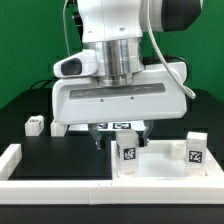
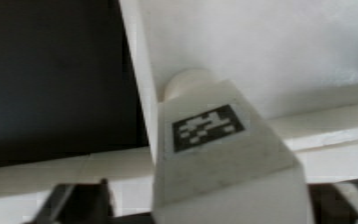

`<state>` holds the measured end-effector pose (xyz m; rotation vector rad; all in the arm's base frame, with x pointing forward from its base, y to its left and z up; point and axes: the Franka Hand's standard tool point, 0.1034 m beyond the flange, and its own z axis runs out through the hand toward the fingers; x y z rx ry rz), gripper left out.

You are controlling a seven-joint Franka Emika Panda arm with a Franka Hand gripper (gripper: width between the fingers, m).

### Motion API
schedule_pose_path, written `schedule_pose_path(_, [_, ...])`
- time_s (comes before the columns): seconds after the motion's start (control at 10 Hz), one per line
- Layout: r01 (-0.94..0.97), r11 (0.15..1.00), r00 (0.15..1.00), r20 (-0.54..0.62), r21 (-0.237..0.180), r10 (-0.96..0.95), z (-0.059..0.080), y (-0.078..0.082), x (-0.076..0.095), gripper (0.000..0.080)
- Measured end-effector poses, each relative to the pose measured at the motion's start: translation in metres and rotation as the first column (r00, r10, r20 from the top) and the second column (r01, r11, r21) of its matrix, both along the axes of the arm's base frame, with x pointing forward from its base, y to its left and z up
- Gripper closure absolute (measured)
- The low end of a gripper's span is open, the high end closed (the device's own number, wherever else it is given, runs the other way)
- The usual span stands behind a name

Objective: Assemble square table

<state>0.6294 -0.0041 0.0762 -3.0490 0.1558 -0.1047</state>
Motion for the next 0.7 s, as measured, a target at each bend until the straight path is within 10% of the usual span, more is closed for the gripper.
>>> schedule_pose_path(0.2, [0.123,0.992,0.992,-0.012,0.012,-0.123,-0.0009,0.0007,-0.0003,0.0510])
schedule_pose_path(0.7, [0.524,0.850,0.851,-0.065,0.040,-0.522,-0.0020,-0.0008,-0.0008,0.0510])
